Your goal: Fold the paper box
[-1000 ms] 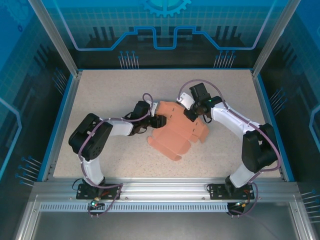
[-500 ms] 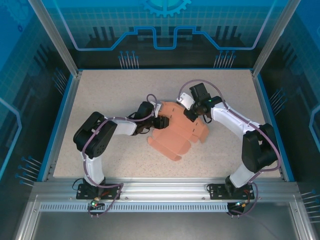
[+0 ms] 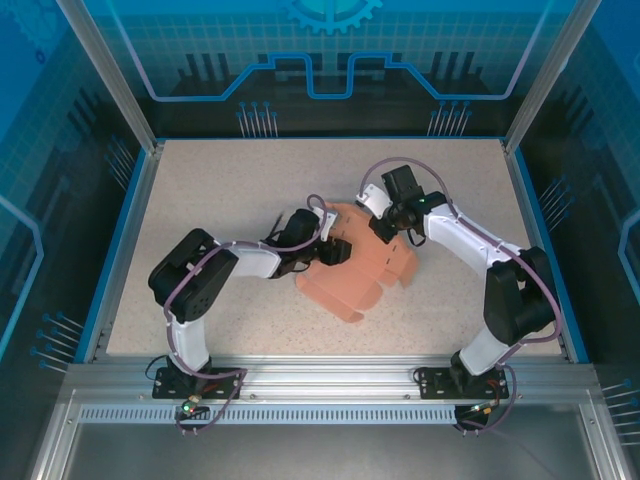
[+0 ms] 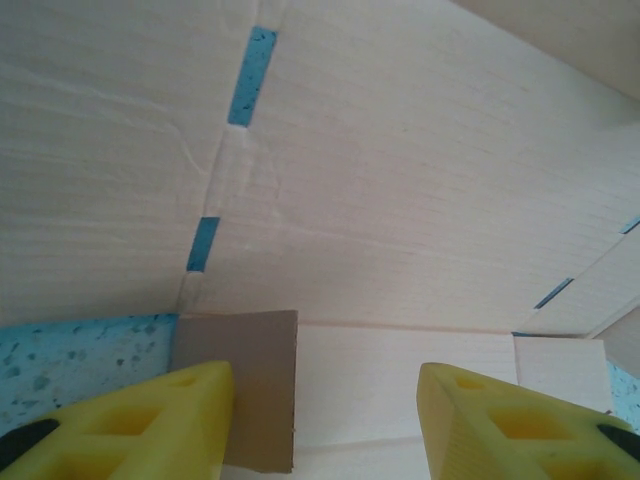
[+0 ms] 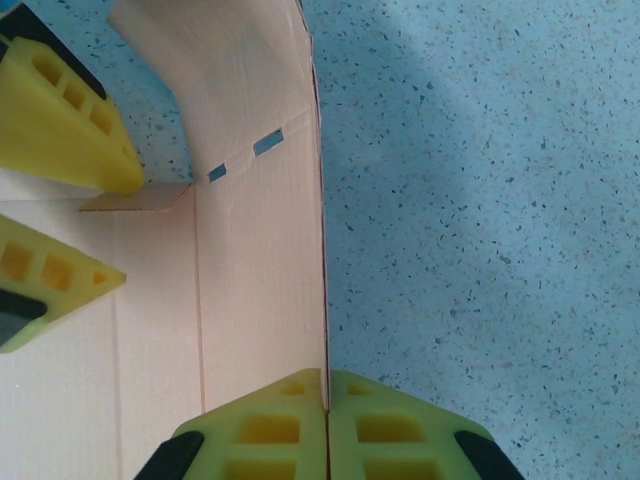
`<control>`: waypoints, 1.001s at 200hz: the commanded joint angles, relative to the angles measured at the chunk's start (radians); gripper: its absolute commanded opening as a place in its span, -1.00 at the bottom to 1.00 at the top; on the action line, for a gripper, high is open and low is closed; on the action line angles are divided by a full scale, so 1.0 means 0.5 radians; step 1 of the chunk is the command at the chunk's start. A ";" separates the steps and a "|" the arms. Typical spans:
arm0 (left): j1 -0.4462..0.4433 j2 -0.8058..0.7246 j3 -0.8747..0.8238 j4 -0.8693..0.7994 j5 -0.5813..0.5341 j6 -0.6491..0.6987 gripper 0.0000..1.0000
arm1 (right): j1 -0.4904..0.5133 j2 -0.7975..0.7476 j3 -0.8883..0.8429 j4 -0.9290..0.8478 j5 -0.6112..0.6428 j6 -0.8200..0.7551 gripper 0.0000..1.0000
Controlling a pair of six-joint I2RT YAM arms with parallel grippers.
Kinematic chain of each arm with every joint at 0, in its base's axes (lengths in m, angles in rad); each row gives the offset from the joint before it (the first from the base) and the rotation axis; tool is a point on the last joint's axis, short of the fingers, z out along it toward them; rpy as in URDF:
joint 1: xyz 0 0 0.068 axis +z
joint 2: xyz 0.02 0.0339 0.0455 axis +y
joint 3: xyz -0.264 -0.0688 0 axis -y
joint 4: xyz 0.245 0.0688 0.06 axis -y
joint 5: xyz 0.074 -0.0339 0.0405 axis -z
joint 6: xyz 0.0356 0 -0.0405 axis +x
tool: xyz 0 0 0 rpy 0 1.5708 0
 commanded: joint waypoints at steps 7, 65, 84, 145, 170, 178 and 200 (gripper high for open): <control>-0.040 0.062 -0.010 0.081 0.079 0.035 0.05 | -0.027 0.000 0.050 -0.004 -0.063 0.061 -0.88; -0.053 0.102 -0.025 0.106 0.086 0.047 0.06 | -0.028 -0.001 0.039 0.010 -0.063 0.067 -0.88; -0.052 0.028 -0.026 0.077 0.078 0.083 0.09 | -0.031 -0.017 0.038 0.012 -0.054 0.063 -0.89; 0.111 -0.330 -0.126 0.099 0.125 0.087 0.15 | -0.032 -0.086 0.032 -0.002 -0.056 0.042 -0.89; 0.239 -0.434 -0.133 0.098 0.212 0.062 0.17 | -0.032 -0.104 0.058 -0.028 -0.075 0.045 -0.89; 0.282 -0.457 -0.131 0.104 0.250 0.052 0.19 | -0.032 -0.107 0.070 -0.043 -0.083 0.045 -0.89; 0.370 -0.458 -0.072 0.091 0.389 0.035 0.23 | -0.032 -0.107 0.113 -0.096 -0.106 0.038 -0.89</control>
